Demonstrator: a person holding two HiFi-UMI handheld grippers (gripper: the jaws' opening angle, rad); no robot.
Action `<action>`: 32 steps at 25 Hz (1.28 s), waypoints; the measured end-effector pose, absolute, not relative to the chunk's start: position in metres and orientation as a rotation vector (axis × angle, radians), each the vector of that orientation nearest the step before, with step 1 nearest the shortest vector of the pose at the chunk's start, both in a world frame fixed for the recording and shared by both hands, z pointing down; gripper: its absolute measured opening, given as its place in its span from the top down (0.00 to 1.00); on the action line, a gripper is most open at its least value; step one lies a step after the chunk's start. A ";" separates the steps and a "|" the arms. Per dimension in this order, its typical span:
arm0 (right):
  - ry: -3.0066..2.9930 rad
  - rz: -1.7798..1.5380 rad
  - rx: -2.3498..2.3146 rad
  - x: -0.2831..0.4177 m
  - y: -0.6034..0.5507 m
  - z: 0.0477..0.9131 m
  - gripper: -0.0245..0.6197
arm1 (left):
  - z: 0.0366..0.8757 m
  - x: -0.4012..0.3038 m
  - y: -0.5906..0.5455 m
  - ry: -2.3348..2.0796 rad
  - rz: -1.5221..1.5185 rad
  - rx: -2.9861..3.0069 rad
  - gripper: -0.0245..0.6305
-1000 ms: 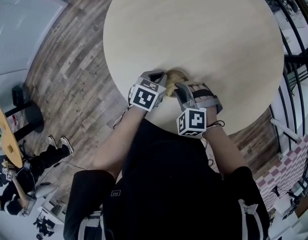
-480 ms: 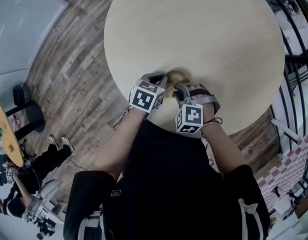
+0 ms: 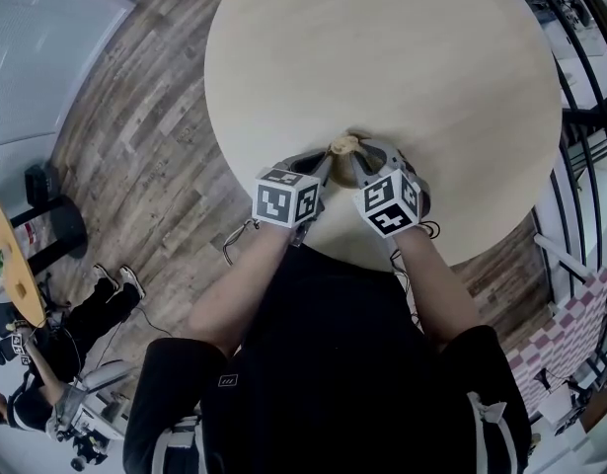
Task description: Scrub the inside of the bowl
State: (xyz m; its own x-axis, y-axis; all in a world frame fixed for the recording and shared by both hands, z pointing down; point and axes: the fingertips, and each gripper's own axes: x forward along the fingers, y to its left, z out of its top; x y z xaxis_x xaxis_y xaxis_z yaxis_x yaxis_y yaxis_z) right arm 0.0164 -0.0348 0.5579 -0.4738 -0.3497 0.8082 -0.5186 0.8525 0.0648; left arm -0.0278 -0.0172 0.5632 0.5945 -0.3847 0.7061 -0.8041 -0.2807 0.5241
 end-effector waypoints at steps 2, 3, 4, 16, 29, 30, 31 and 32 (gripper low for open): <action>-2.149 0.324 0.679 0.018 -0.039 0.549 0.85 | 0.564 -0.029 -0.018 -0.973 0.541 1.871 0.92; -2.157 0.313 0.673 0.018 -0.038 0.545 0.85 | 0.564 -0.029 -0.019 -0.979 0.535 1.865 0.92; -2.162 0.283 0.652 0.019 -0.034 0.540 0.85 | 0.564 -0.029 -0.020 -0.984 0.531 1.862 0.92; -2.090 0.167 0.443 0.008 -0.008 0.561 0.85 | 0.563 -0.031 -0.017 -1.035 0.528 1.859 0.93; -2.201 0.250 0.724 0.010 -0.051 0.533 0.85 | 0.561 -0.035 -0.009 -1.114 0.590 1.903 0.87; -2.207 0.247 0.732 0.011 -0.050 0.527 0.85 | 0.561 -0.037 -0.010 -1.121 0.585 1.894 0.87; -2.210 0.243 0.728 0.013 -0.049 0.523 0.85 | 0.561 -0.038 -0.011 -1.123 0.585 1.889 0.87; -2.209 0.238 0.715 0.015 -0.046 0.519 0.85 | 0.561 -0.038 -0.011 -1.120 0.589 1.887 0.87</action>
